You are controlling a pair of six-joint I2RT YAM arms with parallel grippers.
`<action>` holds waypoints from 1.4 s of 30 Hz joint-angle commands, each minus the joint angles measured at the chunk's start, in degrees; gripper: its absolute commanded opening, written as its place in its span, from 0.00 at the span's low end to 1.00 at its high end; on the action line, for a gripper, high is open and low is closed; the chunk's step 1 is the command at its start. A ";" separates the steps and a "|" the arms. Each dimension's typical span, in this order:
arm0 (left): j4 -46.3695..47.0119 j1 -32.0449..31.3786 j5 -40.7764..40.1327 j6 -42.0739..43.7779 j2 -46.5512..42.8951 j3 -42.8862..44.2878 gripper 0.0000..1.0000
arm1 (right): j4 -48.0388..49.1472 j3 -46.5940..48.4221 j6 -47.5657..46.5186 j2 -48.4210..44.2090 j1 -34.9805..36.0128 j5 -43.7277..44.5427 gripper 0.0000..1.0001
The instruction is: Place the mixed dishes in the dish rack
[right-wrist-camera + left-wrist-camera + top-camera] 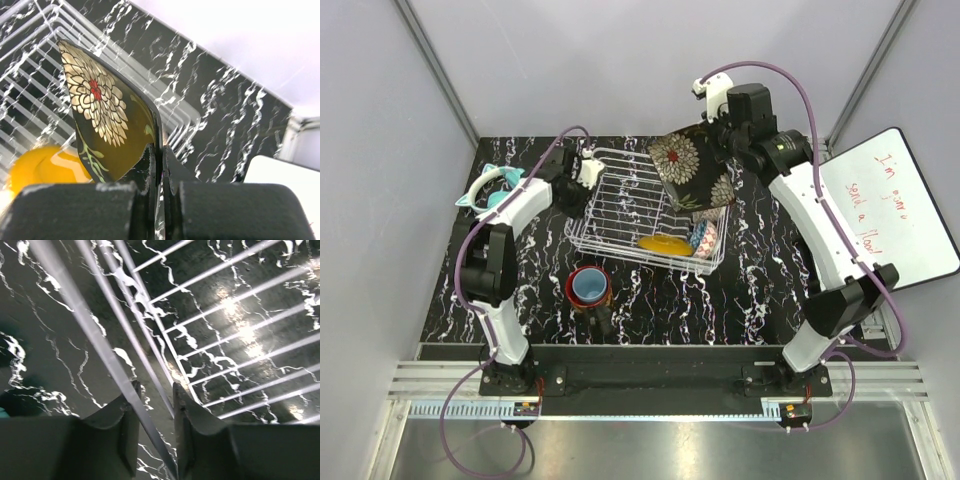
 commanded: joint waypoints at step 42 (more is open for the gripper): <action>-1.03 -1.09 0.47 9.14 -1.36 -0.74 0.52 | 22.63 -15.33 -38.15 0.31 8.54 20.74 0.00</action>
